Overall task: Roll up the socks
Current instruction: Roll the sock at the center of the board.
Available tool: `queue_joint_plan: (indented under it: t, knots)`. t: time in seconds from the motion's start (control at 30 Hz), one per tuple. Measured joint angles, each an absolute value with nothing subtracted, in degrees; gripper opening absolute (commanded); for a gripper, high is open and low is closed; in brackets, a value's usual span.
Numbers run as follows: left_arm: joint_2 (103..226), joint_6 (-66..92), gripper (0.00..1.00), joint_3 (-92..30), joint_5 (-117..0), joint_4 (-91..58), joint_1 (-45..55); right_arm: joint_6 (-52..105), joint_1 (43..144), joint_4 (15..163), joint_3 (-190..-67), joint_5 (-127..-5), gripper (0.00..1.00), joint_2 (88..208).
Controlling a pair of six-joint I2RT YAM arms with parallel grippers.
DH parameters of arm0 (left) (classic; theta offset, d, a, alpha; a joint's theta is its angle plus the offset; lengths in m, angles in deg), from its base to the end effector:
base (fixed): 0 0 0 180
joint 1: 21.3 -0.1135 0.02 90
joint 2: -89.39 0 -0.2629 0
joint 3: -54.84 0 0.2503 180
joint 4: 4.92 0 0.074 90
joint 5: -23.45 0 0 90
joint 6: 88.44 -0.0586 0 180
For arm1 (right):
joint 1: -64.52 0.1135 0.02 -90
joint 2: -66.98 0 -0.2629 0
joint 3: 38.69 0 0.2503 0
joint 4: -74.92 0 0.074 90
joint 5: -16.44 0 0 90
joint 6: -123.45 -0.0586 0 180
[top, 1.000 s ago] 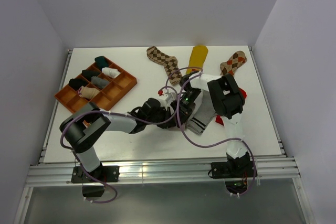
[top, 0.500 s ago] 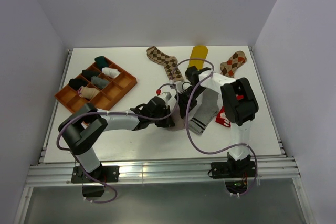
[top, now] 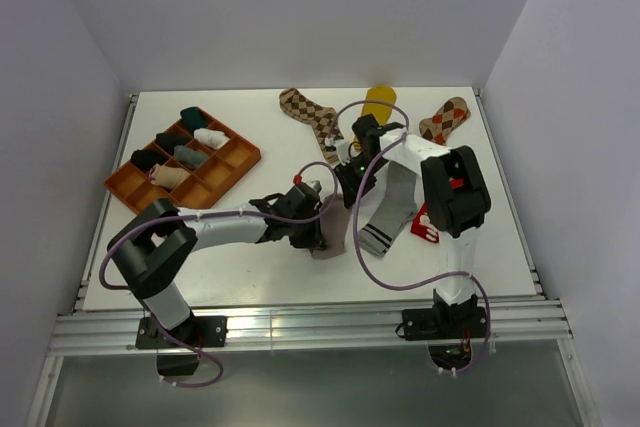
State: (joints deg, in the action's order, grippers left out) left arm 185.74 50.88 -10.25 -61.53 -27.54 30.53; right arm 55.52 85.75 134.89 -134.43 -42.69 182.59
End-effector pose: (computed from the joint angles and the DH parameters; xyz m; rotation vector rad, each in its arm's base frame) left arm 0.2067 -0.2713 0.1380 0.0980 2.7054 -0.7572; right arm 0.3535 0.1696 0.1431 -1.1202 2.6318 0.7876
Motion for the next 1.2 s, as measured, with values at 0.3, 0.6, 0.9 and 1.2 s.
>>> queue_joint_plan:
  t: [0.3,0.6,0.9,1.2]
  knots:
    - [187.23,52.59,0.0,-14.16,-58.87,-36.02,30.25,54.03,89.6,134.67,-141.64,-45.05,0.36,188.36]
    - [190.99,56.17,0.01,-14.51,-46.56,-35.32,24.37,54.82,89.32,130.28,-138.08,-45.05,0.37,185.85]
    - [193.44,58.31,0.0,-14.34,-39.94,-34.06,21.48,58.33,86.28,121.93,-121.79,-44.22,0.5,166.29]
    - [196.39,59.8,0.0,-15.15,-34.34,-33.25,19.89,68.67,90.41,116.18,-104.68,-43.43,0.62,145.98]
